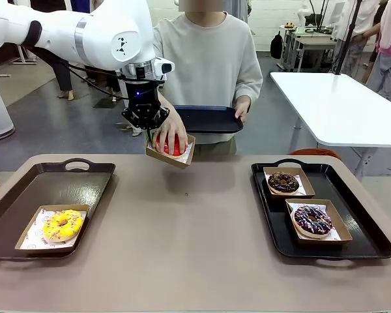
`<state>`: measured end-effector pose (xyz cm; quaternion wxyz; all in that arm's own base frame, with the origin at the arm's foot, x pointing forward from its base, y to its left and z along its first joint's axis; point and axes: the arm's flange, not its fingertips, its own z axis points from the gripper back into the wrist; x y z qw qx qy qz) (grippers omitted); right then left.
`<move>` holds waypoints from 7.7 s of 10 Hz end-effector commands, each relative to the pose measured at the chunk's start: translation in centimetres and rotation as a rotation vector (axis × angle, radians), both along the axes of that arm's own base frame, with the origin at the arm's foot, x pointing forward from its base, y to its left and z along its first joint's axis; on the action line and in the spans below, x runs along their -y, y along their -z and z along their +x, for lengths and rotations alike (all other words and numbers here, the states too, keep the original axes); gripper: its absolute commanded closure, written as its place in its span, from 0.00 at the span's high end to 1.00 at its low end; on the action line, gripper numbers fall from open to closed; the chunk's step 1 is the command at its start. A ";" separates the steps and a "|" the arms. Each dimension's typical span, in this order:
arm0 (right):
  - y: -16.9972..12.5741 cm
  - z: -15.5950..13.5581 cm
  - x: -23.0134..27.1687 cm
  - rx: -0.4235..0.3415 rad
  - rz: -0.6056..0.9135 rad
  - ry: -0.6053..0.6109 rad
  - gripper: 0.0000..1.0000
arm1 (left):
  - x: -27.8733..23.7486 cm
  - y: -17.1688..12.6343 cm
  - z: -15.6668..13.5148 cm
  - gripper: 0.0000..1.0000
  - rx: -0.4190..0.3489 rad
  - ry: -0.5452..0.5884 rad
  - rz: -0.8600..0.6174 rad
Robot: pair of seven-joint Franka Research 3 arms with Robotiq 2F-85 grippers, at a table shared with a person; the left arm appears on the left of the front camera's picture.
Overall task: Individually package the donuts and arrange them on the tray.
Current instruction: Place the picked Paper togo box on the Handle tray.
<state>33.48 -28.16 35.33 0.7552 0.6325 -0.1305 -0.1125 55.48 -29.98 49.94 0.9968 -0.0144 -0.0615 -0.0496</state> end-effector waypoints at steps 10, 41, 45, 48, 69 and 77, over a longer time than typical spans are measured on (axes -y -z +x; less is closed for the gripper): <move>-0.3 -0.1 0.0 -0.005 0.001 0.003 1.00 | -1.9 0.1 -1.3 0.01 -0.002 -0.039 -0.024; -0.3 -0.1 0.0 -0.005 0.001 0.003 1.00 | -29.4 11.2 0.1 0.01 -0.109 -0.197 -0.035; -0.3 -0.1 0.0 -0.005 0.001 0.003 1.00 | -29.2 12.0 0.3 0.01 -0.098 -0.123 -0.014; -0.3 -0.1 0.0 -0.005 0.001 0.003 1.00 | -29.0 12.4 0.4 0.01 -0.092 -0.130 -0.001; -0.3 -0.1 0.0 -0.005 0.001 0.003 1.00 | -28.4 5.8 -9.9 1.00 -0.114 -0.121 0.037; -0.3 -0.1 0.0 -0.005 0.001 0.003 1.00 | -30.3 4.3 -13.6 1.00 -0.091 -0.063 -0.051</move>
